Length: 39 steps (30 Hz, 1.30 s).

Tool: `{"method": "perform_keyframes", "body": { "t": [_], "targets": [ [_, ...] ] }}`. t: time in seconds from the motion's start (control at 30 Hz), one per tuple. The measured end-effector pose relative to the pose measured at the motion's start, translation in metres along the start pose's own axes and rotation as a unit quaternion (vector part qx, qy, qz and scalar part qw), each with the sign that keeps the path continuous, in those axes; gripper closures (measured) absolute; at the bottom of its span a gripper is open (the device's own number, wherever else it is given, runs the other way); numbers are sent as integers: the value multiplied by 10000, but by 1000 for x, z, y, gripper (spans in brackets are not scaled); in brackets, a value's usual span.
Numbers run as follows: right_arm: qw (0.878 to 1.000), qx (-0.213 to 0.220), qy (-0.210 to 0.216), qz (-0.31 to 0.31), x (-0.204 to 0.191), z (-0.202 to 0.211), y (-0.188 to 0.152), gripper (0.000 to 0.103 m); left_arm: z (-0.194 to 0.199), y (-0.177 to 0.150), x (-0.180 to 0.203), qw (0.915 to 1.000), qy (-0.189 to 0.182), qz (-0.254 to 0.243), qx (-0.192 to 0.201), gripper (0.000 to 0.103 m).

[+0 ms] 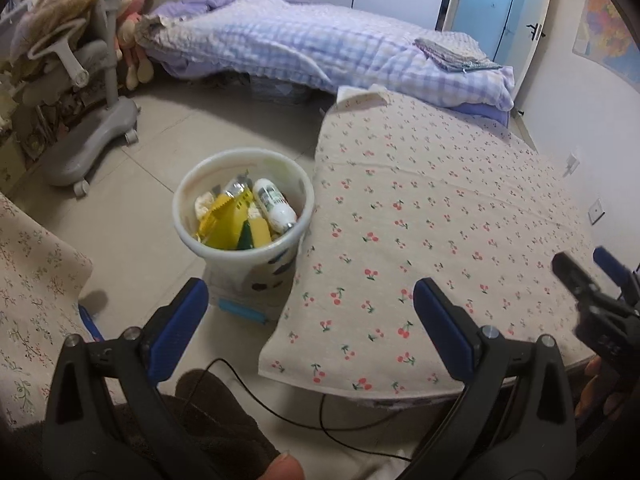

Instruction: Collect trash

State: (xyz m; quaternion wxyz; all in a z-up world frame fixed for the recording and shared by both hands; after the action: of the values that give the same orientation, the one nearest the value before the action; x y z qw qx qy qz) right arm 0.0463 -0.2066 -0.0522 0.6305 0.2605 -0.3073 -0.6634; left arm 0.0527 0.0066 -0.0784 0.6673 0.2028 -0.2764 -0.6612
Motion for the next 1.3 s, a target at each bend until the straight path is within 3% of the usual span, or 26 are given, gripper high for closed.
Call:
{"method": "perform_keyframes", "body": {
  "t": [0.1, 0.33, 1.3],
  "targets": [
    [9993, -310, 91, -187, 1, -14, -9, 0, -3, 0, -5, 9998, 171, -30, 101, 1],
    [9997, -88, -121, -190, 1, -16, -13, 0, -6, -3, -8, 9996, 241, 53, 143, 1],
    [9994, 146, -19, -314, 0, -5, -10, 0, -3, -4, -5, 9996, 207, -21, 206, 1]
  ]
}}
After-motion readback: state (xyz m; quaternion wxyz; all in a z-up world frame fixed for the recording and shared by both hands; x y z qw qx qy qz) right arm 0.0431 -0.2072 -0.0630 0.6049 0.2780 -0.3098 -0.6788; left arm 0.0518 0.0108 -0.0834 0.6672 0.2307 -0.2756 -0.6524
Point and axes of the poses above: each gripper's, at about its wrist camera, not at the fingertips, and z roughly against the way its jaws point, x to its right, y to its top, the point moved 10 cm from there along -z, roughly the way its jaws point, and after that the axes turned 1 degree about -y, right-handed, at the moved point
